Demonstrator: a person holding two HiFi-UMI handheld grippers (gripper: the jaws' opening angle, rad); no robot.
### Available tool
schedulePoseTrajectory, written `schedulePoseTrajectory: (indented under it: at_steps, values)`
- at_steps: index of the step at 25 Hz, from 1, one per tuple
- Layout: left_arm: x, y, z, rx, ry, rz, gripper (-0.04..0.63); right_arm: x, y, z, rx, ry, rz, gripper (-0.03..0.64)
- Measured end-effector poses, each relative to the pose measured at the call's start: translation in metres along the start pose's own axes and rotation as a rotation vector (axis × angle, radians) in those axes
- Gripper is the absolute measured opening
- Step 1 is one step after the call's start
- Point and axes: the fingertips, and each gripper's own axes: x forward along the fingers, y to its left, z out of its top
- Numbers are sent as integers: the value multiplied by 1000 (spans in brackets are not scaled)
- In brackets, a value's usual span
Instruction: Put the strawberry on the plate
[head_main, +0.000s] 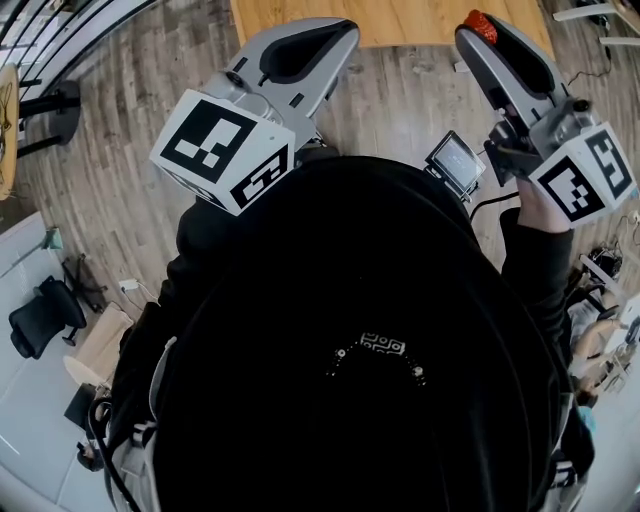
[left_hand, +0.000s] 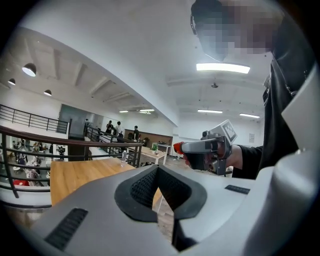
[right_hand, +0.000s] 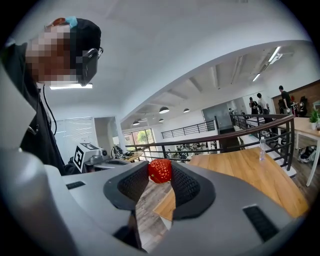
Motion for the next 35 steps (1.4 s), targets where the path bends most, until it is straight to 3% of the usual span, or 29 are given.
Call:
schedulePoseTrajectory:
  at_steps: [10,19,24,35]
  values:
    - [-14,61,7,-13,3,-48,-3,60,9,21,-21,2,-42,147]
    - [-40,89,-2,-40,-12,-71,-2,100,27,23,-51,26,-41,147]
    - [-46,112,-1,-49,-36,-48,-2,122,24,22,-48,33,-5,147]
    - [-66,115,-5,-99,-51,-8,-2,142,43,25,-59,93,48,147]
